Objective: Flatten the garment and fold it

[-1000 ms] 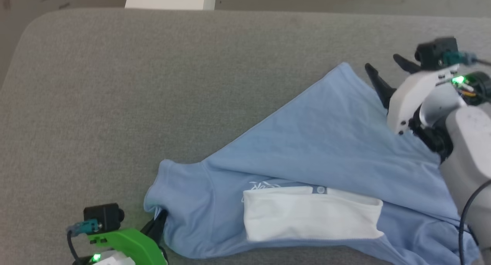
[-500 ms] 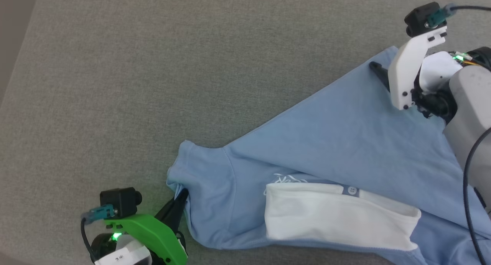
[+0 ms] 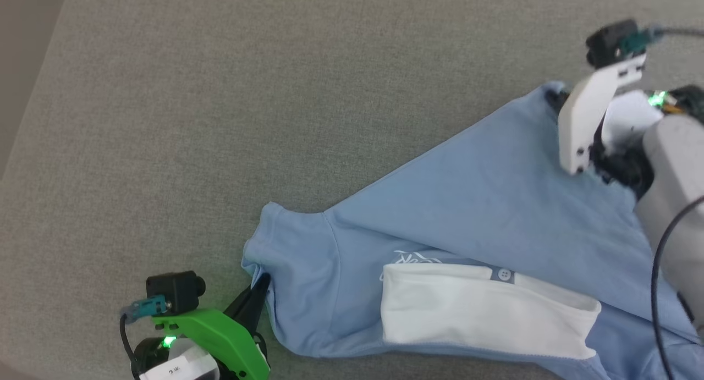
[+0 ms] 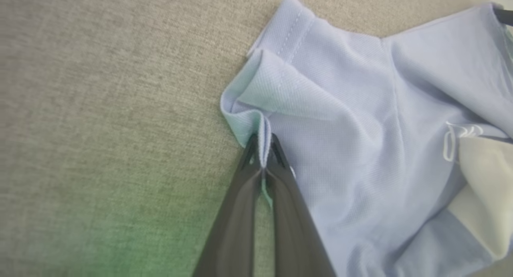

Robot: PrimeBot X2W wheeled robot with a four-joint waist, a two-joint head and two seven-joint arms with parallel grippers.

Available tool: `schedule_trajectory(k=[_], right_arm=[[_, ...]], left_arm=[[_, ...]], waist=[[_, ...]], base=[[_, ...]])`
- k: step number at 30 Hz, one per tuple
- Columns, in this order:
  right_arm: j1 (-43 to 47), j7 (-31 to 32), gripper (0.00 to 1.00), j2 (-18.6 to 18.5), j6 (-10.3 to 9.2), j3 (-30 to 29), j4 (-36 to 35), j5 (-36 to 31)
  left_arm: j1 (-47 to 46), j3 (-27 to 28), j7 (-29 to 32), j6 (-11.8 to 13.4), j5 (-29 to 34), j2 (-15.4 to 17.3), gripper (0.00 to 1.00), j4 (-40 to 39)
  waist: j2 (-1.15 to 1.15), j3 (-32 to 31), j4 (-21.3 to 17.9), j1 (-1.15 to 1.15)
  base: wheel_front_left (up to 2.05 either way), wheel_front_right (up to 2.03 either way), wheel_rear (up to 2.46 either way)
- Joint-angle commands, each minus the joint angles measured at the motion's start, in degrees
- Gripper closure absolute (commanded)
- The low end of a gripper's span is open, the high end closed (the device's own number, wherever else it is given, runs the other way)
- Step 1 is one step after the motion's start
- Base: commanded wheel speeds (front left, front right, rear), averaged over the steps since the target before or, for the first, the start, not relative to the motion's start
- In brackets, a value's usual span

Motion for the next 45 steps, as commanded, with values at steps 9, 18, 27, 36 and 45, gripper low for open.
schedule_trajectory(k=[9,18,27,36,45], right_arm=[[17.3,-23.3,1.0,-0.5,-0.09,-4.5,-10.7,0.8],[31.5,-25.2,1.0,1.0,-0.09,-14.6,-22.7,-2.7],[37.1,-11.3,1.0,-0.2,-0.09,-22.8,-42.7,-6.5],[25.4,2.8,1.0,-3.8,-0.09,-23.9,-51.0,-8.2],[4.2,8.8,1.0,-5.0,-0.09,-20.7,-44.6,-9.4]], left_arm=[[3.3,1.6,-0.7,1.7,0.6,2.0,1.0,0.2],[3.3,4.9,-6.2,2.4,1.5,2.7,1.0,-3.5],[-6.7,8.3,-7.7,2.0,-0.3,3.1,1.0,-9.9],[-26.7,8.7,-1.2,0.5,-6.1,3.4,1.0,-10.1],[-52.4,10.4,1.1,1.5,-9.4,2.1,1.0,1.5]], waist=[[0.0,-9.3,-5.6,0.0],[0.0,-14.9,-11.0,0.0],[0.0,-17.1,-14.0,0.0],[0.0,-14.0,-15.4,0.0],[0.0,-5.6,-16.6,0.0]], base=[[0.0,0.0,0.0],[0.0,0.0,0.0],[0.0,0.0,0.0],[0.0,0.0,0.0],[0.0,0.0,0.0]])
